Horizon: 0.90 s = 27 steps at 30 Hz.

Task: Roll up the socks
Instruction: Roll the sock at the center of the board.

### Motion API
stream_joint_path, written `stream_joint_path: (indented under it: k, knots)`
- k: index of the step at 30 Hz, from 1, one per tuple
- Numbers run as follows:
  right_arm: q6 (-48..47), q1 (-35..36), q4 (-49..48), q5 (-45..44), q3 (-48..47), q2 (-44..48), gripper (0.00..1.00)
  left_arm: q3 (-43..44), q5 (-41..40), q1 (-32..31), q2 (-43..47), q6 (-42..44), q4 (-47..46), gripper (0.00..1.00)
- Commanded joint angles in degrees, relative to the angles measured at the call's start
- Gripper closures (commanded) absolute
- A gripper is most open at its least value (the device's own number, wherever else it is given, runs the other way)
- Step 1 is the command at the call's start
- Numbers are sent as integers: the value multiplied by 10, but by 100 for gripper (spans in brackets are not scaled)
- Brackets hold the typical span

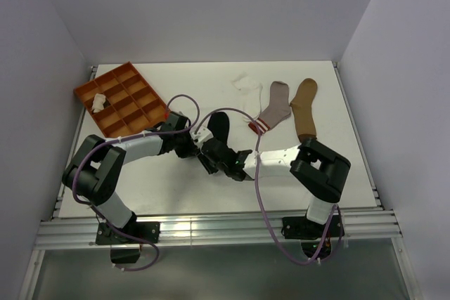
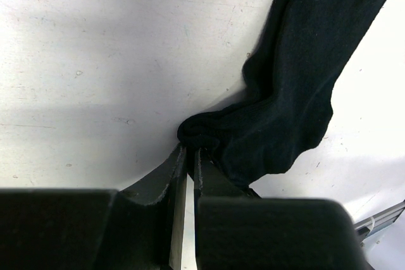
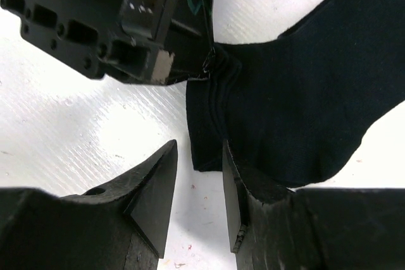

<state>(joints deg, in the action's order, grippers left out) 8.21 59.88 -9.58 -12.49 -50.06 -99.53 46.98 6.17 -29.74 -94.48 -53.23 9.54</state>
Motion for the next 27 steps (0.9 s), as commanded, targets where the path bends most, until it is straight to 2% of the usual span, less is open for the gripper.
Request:
stream_joint_path:
  k: [1,11,27]
  knots:
    - [-9,5,-3,-14,-25,-1,58,-18,-49,-2,-37,26,70,89]
    - [-6,5,41,0,-44,-43,59,-13,-50,-2,-39,29,76,89]
    - [24,5,154,-52,-49,-63,60,-11,-48,-2,-36,30,86,91]
